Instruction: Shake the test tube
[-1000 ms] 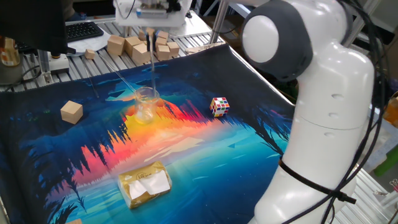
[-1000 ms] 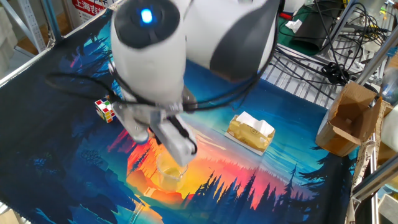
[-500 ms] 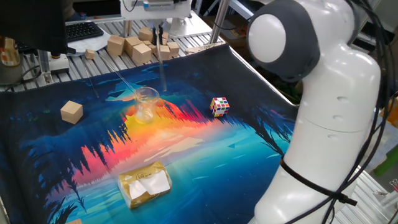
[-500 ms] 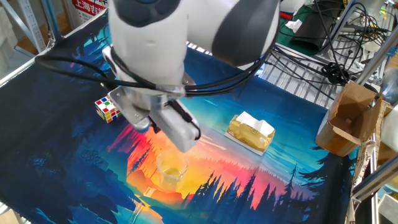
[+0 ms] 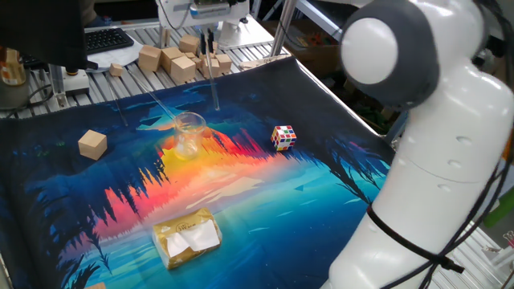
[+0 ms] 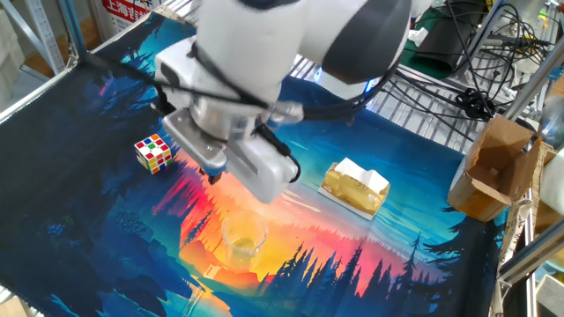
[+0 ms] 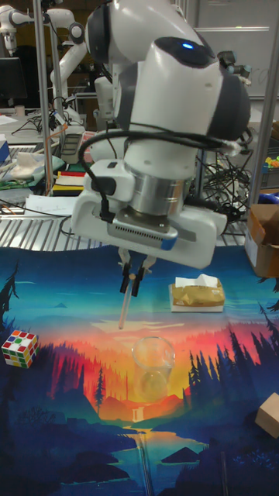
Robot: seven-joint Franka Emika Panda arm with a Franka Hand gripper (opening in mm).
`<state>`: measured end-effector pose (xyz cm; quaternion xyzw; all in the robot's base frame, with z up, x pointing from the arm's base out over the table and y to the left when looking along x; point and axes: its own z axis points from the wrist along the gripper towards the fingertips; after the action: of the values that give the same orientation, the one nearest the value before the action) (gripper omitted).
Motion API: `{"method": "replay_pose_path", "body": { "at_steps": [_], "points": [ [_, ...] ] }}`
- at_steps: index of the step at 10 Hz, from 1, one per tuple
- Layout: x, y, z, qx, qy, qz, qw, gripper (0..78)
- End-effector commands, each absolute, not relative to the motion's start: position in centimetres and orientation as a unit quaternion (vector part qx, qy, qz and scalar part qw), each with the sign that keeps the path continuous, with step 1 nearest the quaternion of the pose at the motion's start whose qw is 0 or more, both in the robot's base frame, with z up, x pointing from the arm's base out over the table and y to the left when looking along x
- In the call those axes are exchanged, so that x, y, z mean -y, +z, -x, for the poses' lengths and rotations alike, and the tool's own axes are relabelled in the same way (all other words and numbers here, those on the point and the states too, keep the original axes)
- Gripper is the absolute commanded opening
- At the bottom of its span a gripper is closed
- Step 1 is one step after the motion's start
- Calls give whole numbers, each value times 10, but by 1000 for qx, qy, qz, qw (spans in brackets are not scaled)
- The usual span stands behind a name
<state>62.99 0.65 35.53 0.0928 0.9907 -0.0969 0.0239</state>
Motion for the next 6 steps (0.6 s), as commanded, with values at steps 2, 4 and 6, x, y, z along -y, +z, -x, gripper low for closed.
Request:
{"method": "replay_pose_path", "body": {
  "at_steps": [2,4,6],
  "points": [
    [1,371,-649,-967,87,-209,113,11],
    [-1,372,-648,-957,131,-236,109,11],
    [-11,377,-642,-928,239,-285,4,11]
  ]
}}
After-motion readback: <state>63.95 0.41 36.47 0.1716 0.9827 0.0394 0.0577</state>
